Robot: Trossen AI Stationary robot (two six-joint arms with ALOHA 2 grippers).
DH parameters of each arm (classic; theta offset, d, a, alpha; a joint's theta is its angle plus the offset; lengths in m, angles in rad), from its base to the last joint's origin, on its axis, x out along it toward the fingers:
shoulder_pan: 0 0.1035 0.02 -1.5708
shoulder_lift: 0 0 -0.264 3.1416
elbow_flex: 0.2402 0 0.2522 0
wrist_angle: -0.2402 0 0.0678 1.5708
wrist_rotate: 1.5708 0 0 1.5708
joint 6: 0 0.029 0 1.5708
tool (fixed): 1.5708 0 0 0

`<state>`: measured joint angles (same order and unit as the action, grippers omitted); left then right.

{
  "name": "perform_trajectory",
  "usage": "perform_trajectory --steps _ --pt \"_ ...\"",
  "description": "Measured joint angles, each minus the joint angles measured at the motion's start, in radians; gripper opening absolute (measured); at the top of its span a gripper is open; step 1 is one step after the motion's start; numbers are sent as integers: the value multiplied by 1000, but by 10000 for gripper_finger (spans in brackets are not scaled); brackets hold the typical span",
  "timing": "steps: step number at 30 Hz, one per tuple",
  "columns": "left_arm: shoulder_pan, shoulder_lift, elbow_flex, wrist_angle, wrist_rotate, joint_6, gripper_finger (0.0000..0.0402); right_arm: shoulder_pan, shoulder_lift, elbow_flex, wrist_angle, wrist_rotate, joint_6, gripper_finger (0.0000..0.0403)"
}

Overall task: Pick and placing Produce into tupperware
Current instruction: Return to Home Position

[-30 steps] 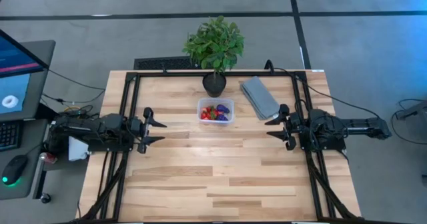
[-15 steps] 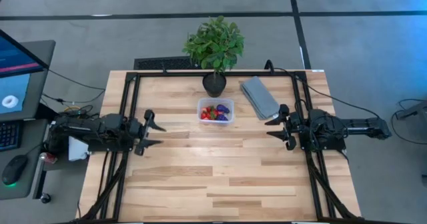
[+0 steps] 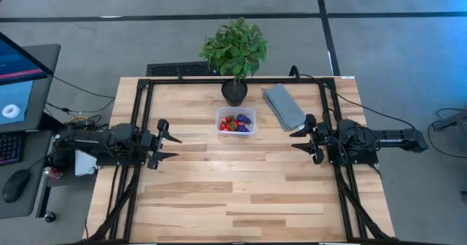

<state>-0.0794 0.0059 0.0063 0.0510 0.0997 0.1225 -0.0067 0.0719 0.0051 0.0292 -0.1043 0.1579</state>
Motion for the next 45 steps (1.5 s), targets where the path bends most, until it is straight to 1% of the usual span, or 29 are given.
perform_trajectory --steps 7,13,20,28,45 --pt "80 0 0 17 116 -18 210 0 0 0 0 0 19 219" --pt "93 0 0 18 123 -8 210 0 0 0 0 0 19 219" --pt "92 1 0 15 89 -13 210 0 0 0 0 0 19 219" --pt "92 1 0 -1 -15 -38 210 0 0 0 0 0 27 219" --pt "92 1 0 -1 -18 -109 210 0 0 0 0 0 27 219"
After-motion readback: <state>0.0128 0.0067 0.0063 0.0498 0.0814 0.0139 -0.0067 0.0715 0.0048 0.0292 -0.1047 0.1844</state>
